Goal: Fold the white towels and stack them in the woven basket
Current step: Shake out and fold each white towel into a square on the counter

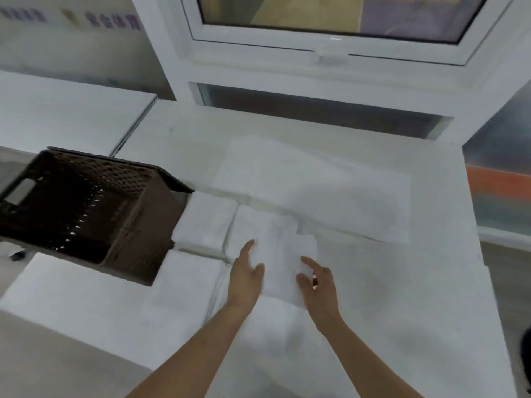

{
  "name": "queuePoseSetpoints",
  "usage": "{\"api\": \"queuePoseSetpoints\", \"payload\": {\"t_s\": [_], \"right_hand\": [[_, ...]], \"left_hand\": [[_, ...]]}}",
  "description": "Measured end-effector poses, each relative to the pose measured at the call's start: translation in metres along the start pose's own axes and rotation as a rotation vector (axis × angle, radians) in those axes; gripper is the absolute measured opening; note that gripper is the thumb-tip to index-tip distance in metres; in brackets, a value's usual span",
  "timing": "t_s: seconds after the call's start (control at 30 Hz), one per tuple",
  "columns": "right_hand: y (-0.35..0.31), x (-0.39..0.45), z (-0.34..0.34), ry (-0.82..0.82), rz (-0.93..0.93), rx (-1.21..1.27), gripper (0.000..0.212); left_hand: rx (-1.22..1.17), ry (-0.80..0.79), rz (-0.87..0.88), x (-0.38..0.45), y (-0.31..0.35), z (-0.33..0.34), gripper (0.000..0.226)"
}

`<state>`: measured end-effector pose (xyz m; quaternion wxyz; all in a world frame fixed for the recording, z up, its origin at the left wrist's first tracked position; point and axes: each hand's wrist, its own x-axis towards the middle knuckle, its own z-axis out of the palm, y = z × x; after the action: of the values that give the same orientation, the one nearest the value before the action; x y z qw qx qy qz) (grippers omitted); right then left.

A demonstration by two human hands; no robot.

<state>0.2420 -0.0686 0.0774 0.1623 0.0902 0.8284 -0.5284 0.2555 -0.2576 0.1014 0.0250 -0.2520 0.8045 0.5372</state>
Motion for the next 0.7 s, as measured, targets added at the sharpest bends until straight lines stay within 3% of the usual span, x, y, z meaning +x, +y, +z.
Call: {"api": "queuePoseSetpoints", "payload": {"t_s": [0.13,0.37,0.6,0.7], "right_hand": [[-0.051,0.023,0.078,-0.057,-0.064,0.012,0.035],[-0.129,0.074,0.167,-0.098,-0.146,-0.05,0.034],[-0.139,0.107,0.21,-0.047,-0.146,-0.09,0.038],[-0.125,0.119,0.218,-0.172,-0.1,-0.311,0.046]], "left_hand": [[-0.057,0.048,-0.019,0.044,-0.026,-0.08,0.057],[0.169,0.09,0.043,0.135,-0.042,-0.178,0.06],[0.378,0.217,0.12,0.165,-0.035,-0.185,0.061],[0.536,0.019,0.115,0.177,-0.061,-0.172,0.064]]}}
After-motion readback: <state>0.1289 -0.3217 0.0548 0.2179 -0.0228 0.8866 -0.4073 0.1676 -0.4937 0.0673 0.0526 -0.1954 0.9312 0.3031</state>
